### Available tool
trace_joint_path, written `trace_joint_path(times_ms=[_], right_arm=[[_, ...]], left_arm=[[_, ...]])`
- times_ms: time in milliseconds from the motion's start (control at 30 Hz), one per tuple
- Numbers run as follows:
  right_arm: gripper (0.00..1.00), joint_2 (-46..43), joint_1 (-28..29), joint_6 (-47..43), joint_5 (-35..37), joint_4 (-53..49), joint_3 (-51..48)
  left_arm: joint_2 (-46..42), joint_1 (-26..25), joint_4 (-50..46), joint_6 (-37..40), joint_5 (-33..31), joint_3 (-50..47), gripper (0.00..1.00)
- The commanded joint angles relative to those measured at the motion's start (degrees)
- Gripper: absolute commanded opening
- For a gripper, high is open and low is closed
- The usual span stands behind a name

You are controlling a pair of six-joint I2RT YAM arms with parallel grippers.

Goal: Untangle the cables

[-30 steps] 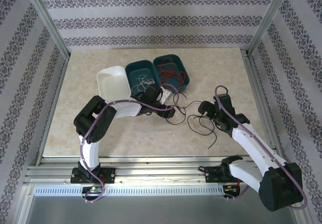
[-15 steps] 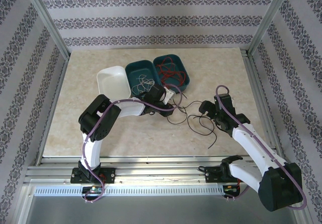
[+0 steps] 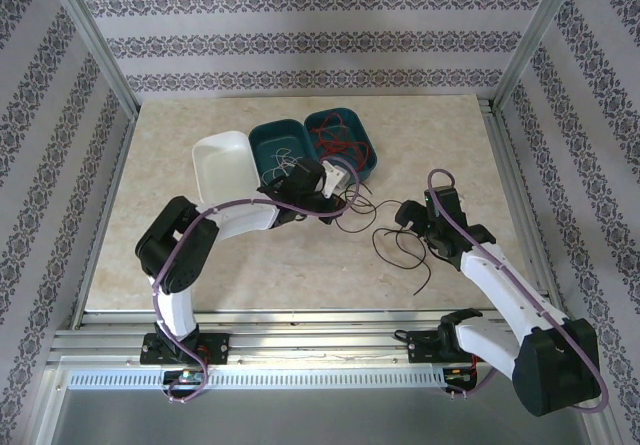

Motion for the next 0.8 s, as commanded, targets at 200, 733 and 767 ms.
trace_joint_path(times_ms=[200,733,767], right_arm=[[0.98,3.0,-0.3,-0.2,0.8,-1.2,0.1],[0.98,4.7,-0.1,-0.7,-0.7,-0.7,1.3],[0.98,4.7,-0.1,-0.9,-0.9,-0.7,1.3]], left_arm=[[-9.7,-1.6,5.2,-2.6,3.2,-3.5,0.00],[-27.5,4.0,-18.7,-5.5,-21.6,-0.4,0.00],[-28.2,5.4,-20.2,-6.2,-22.6,-0.4,0.00]])
